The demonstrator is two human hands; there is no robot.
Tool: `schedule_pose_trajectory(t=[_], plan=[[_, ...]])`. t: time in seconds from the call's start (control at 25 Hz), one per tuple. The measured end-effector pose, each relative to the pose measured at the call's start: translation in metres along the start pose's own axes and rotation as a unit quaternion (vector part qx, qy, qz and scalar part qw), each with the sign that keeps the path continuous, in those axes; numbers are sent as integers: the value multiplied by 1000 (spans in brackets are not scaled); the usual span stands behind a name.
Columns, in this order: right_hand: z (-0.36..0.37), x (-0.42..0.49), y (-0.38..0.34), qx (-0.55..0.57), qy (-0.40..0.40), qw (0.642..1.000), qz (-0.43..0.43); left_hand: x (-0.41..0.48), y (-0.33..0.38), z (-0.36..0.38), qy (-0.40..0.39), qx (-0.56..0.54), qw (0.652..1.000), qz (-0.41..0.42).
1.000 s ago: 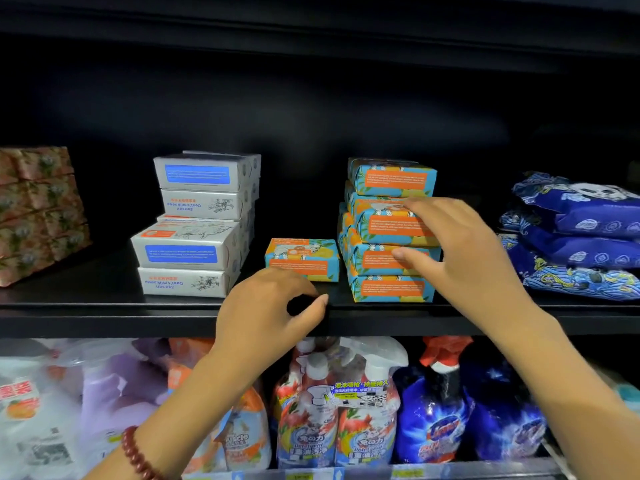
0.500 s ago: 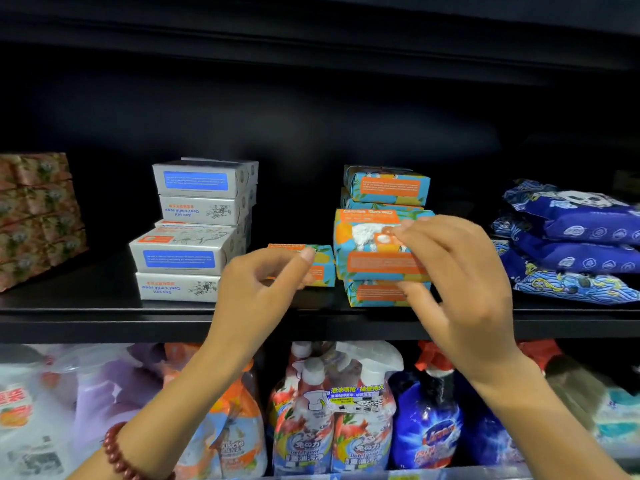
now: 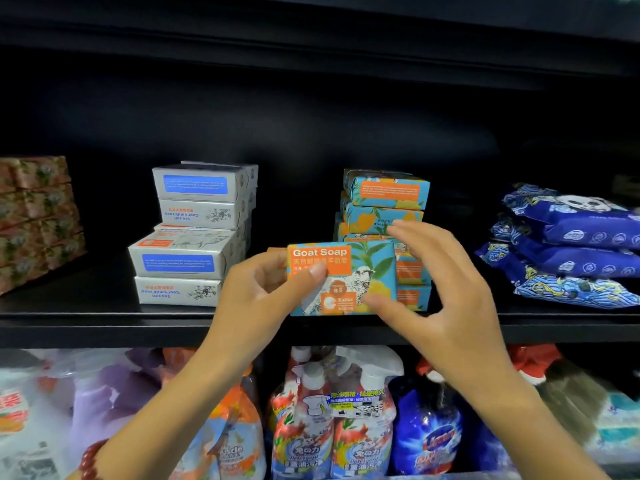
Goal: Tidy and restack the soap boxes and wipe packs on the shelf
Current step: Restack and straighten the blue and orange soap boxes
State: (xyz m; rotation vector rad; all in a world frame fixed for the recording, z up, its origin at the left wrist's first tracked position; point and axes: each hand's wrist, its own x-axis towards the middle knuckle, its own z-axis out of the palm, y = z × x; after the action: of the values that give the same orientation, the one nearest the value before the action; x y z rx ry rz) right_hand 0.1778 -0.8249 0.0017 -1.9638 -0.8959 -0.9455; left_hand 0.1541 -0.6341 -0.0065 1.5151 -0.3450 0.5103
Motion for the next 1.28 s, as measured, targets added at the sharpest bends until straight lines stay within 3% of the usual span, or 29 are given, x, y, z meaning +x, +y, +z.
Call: schedule_pose_trajectory(t=[0.12, 0.28, 0.4, 0.56, 0.68, 0.76, 0.84, 0.92, 1.0, 1.12, 1.28], plan=[[-1, 6, -1, 125, -62, 980, 140, -1, -4, 0, -3, 5, 1000, 17], [3, 9, -1, 135, -68, 978, 142, -1, -7, 0, -10, 18, 999, 43], [10, 3, -3, 138, -9, 985, 101, 0, -3, -3, -13, 21, 998, 61], [17, -3, -2, 46, 79, 994, -52, 0, 2, -10, -42, 30, 999, 14], [19, -2, -2, 43, 92, 989, -105, -2, 1, -11, -81, 25, 996, 28], [19, -3, 0, 48, 67, 994, -76, -3, -1, -13, -80, 39, 994, 58], [16, -6, 4, 76, 8, 997, 15, -5, -2, -15, -78, 69, 990, 91], [12, -6, 2, 148, -75, 979, 115, -5, -2, -16, -76, 110, 983, 129], [10, -4, 2, 236, -110, 951, 166, -4, -5, -16, -71, 149, 974, 156], [7, 0, 5, 295, -89, 937, 166, -5, -11, -15, -64, 177, 968, 167], [12, -8, 0, 258, -29, 958, 118, -12, -12, -17, -80, 136, 981, 111]])
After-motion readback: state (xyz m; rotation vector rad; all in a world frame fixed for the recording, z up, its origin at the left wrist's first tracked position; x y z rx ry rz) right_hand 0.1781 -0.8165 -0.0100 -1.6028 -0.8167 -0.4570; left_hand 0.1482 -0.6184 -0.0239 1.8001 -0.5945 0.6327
